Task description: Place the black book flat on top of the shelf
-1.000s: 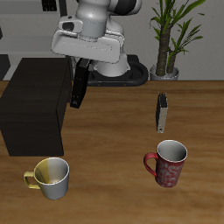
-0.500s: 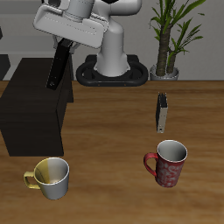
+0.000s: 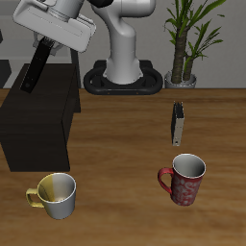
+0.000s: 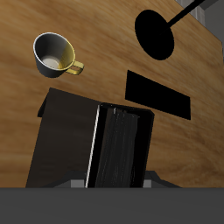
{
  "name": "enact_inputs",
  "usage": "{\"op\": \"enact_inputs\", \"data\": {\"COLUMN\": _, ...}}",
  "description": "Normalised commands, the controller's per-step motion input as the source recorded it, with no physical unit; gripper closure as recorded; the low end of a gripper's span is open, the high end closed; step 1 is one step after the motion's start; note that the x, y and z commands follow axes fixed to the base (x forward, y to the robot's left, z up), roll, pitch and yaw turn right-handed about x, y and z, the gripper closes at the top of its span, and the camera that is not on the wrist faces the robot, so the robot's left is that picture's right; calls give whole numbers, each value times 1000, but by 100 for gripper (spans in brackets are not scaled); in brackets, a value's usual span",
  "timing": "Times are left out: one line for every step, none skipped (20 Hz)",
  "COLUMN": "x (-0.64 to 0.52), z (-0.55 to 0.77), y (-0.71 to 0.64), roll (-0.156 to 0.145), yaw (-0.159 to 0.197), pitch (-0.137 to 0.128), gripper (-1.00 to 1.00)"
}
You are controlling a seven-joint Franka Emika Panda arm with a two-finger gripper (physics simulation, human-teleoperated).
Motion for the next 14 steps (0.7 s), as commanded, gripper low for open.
{"op": "enact_inputs", "data": {"x": 12, "z": 16, "y": -39, "roll": 0, "yaw": 0, "pitch": 0, "gripper": 100}}
{"op": "enact_inputs", "data": {"x": 189, "z": -333, "y": -799, "roll": -114, "yaw": 86, "pitch": 6, "gripper": 100}}
{"op": "enact_inputs", "data": {"x": 101, "z": -294, "y": -710, "roll": -220, "yaw": 38, "pitch": 2, "gripper": 100}}
{"op": "enact_inputs", "data": {"x": 85, "z": -195, "y": -477, "roll": -69, "yaw": 0, "pitch": 33, "gripper": 100}}
{"op": "enact_inputs", "data": {"x": 59, "z": -154, "y": -297, "roll": -32, "yaw": 28, "pitch": 5, "gripper": 100}}
{"op": "enact_inputs", "data": {"x": 78, "z": -226, "y": -624, "roll": -226, "yaw": 51, "pitch": -21, "gripper": 100}}
{"op": "enact_inputs", "data": {"x": 77, "z": -120, "y": -211, "roll": -18, "yaw": 38, "pitch": -9, "gripper": 100}}
{"op": "enact_inputs", "data": {"x": 114, "z": -152, "y": -327, "roll": -79, "yaw": 57, "pitch": -1, "gripper": 100}}
{"op": "enact_inputs", "data": {"x": 167, "z": -227, "y": -239, "roll": -73, "yaw": -17, "pitch": 21, "gripper": 100}}
{"op": "enact_inputs", "data": {"x": 196, "z": -256, "y": -231, "roll": -95, "yaw": 60, "pitch": -19, "gripper": 100}}
{"op": "enact_inputs", "data": {"x": 236, "z": -419, "y": -215, "roll": -87, "yaw": 22, "pitch": 86, "gripper": 100}}
{"op": "enact_inputs", "data": {"x": 194, "z": -395, "y": -127, "roll": -23, "yaw": 30, "pitch": 68, "gripper": 100}}
{"op": "enact_inputs", "data": {"x": 250, "z": -554, "y": -137, "roll": -53, "yaw": 58, "pitch": 52, "gripper": 100}}
{"op": "enact_inputs", "data": {"x": 258, "z": -527, "y": 49, "roll": 27, "yaw": -21, "pitch": 128, "gripper": 100}}
